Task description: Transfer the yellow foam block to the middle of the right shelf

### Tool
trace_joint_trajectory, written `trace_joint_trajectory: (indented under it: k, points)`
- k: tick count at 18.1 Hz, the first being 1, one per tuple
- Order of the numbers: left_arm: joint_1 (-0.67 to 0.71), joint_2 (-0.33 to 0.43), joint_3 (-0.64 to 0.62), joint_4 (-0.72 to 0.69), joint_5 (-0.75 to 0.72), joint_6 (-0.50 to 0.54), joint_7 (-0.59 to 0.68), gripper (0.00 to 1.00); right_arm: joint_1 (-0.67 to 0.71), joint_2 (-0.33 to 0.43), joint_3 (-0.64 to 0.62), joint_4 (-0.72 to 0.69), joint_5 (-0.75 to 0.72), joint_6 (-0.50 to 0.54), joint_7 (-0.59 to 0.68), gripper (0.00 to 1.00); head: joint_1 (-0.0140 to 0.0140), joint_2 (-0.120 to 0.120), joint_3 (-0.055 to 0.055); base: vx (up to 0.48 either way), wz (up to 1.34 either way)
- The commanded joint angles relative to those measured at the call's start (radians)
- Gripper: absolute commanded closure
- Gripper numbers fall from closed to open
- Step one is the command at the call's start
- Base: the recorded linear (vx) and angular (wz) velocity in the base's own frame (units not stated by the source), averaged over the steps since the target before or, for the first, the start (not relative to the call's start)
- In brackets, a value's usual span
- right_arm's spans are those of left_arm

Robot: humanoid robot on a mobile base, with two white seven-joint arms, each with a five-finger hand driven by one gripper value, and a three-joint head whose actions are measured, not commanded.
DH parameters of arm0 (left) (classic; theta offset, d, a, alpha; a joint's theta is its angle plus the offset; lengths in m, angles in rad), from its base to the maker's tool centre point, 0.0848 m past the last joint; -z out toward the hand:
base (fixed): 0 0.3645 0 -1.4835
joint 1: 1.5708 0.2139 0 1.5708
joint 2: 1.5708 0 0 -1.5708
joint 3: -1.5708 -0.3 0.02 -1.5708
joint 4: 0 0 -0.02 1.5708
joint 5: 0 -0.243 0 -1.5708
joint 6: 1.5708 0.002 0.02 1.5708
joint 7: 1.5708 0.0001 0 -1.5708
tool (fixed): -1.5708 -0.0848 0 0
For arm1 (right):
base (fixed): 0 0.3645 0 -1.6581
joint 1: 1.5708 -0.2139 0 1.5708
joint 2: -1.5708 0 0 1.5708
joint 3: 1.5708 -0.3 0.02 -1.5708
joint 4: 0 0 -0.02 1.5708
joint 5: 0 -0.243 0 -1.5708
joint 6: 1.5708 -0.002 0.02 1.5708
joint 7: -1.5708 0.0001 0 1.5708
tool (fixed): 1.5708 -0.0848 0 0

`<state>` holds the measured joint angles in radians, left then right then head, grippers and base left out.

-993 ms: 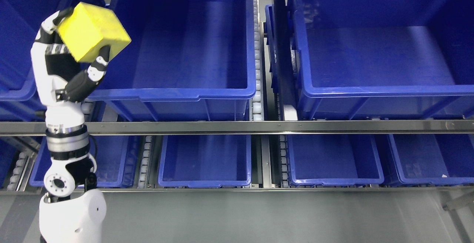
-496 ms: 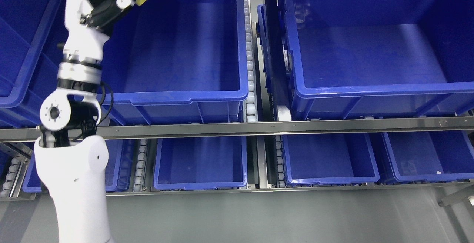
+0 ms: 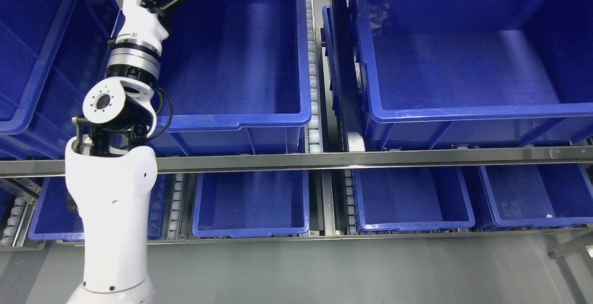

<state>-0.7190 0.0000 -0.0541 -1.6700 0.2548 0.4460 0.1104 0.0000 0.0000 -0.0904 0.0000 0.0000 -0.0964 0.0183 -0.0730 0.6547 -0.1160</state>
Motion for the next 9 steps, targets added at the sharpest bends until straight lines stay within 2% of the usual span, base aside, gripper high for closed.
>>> trace_joint_trajectory:
  k: [1, 2, 3, 4, 6, 9]
  points:
    - [-0.014, 0.017, -0.147, 0.082, 0.000, 0.098, 0.037, 0.52, -0.003, -0.017, 0.000, -0.017, -0.002, 0.000, 0.000, 0.00, 0.0000, 0.000, 0.000, 0.000, 0.00]
    - [-0.016, 0.017, -0.168, 0.082, 0.000, 0.158, 0.037, 0.30, -0.003, -0.017, 0.000, -0.017, -0.002, -0.002, 0.000, 0.00, 0.0000, 0.000, 0.000, 0.000, 0.00]
    - [-0.016, 0.017, -0.176, 0.081, -0.003, 0.198, 0.037, 0.16, -0.003, -0.017, 0.000, -0.017, -0.002, 0.000, 0.000, 0.00, 0.0000, 0.000, 0.000, 0.000, 0.00]
    - [-0.022, 0.017, -0.176, 0.081, -0.020, 0.212, 0.037, 0.09, -0.003, -0.017, 0.000, -0.017, -0.002, 0.000, 0.000, 0.00, 0.0000, 0.000, 0.000, 0.000, 0.00]
    - [-0.028, 0.017, -0.168, 0.079, -0.083, 0.212, 0.037, 0.02, -0.003, -0.017, 0.000, -0.017, -0.002, -0.002, 0.000, 0.00, 0.0000, 0.000, 0.000, 0.000, 0.00]
    - [-0.060, 0.017, -0.126, 0.073, -0.131, 0.209, 0.037, 0.00, -0.003, -0.017, 0.000, -0.017, -0.002, -0.002, 0.000, 0.00, 0.0000, 0.000, 0.000, 0.000, 0.00]
